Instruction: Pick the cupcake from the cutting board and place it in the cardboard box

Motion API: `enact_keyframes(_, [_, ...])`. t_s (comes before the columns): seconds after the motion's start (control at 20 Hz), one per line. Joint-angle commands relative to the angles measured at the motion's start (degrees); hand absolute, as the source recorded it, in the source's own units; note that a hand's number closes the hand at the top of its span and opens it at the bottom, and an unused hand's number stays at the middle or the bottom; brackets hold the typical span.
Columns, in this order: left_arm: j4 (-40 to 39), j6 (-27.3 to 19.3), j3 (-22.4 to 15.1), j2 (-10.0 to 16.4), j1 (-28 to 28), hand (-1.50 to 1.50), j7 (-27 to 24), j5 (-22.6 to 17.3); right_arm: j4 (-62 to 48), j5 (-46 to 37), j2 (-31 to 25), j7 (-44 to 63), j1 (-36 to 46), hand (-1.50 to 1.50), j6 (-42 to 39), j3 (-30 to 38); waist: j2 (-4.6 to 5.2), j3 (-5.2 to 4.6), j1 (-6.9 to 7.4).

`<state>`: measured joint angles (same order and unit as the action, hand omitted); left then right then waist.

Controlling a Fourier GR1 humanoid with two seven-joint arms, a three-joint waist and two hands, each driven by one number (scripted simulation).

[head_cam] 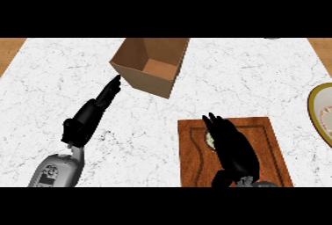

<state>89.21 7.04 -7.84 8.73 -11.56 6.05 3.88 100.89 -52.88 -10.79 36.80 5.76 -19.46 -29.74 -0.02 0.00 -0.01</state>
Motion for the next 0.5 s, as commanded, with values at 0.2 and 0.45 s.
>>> enact_keyframes(0.2, [-1.35, -0.38, -0.09, -2.65, 3.04, 0.00, -3.60, 3.35, -2.18, -3.68, -0.05, -3.97, -2.24, -1.50, 0.37, 2.05, 0.00, -0.01, -0.05])
enact_keyframes(0.45, [-3.97, 2.23, 3.48, -1.17, -0.46, 0.00, -3.92, 1.75, -8.86, -8.60, 1.64, -5.43, -3.17, -1.50, 5.55, 0.21, 0.01, 0.00, -0.04])
